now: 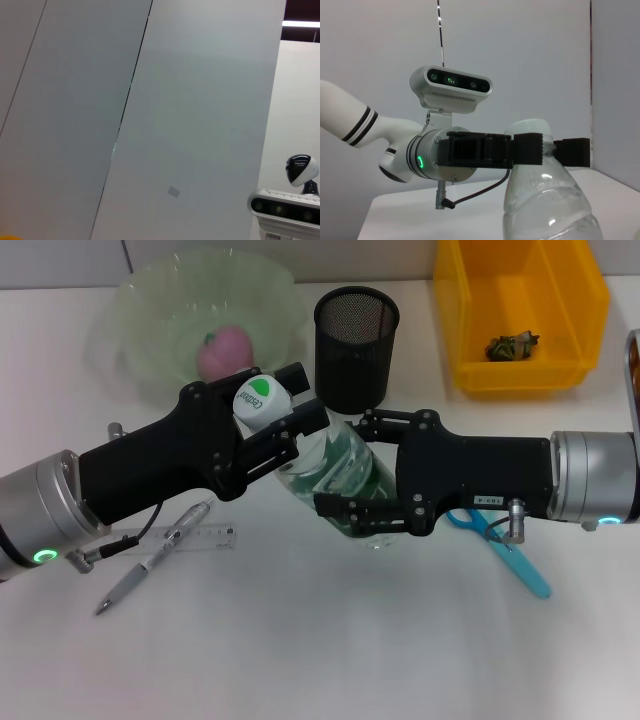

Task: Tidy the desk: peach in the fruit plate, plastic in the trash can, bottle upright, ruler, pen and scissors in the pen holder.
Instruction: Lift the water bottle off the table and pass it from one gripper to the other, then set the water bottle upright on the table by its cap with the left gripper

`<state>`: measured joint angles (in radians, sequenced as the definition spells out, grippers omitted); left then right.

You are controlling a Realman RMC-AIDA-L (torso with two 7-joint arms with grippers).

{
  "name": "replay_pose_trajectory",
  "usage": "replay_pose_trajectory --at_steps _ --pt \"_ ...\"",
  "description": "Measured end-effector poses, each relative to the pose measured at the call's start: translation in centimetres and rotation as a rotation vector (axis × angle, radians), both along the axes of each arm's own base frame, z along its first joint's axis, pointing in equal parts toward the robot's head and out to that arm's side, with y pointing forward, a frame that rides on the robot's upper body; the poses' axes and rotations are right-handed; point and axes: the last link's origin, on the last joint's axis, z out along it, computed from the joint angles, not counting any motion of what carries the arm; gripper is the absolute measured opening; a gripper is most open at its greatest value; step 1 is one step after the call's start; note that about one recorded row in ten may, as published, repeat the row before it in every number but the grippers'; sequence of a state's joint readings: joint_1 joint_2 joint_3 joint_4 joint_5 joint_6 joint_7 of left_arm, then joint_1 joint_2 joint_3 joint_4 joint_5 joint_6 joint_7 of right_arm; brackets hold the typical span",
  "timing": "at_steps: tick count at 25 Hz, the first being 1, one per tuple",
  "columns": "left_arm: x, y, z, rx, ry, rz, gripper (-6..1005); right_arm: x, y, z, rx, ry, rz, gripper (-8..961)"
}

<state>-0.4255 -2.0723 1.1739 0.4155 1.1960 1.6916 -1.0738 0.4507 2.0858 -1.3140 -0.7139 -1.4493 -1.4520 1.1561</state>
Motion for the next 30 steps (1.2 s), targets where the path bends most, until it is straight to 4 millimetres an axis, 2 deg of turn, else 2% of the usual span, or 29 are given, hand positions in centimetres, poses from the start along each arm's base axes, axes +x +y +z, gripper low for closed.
replay_pose_trajectory --at_steps 15,30 --pt "0.0 0.0 0.1 0.004 -0.004 -0.001 435 0.0 -0.1 0.3 0.014 0.002 0.011 783" --pt "0.5 0.7 0.8 0.039 -0.028 -0.002 435 1.4 -0.4 0.8 0.077 0.011 -0.020 781"
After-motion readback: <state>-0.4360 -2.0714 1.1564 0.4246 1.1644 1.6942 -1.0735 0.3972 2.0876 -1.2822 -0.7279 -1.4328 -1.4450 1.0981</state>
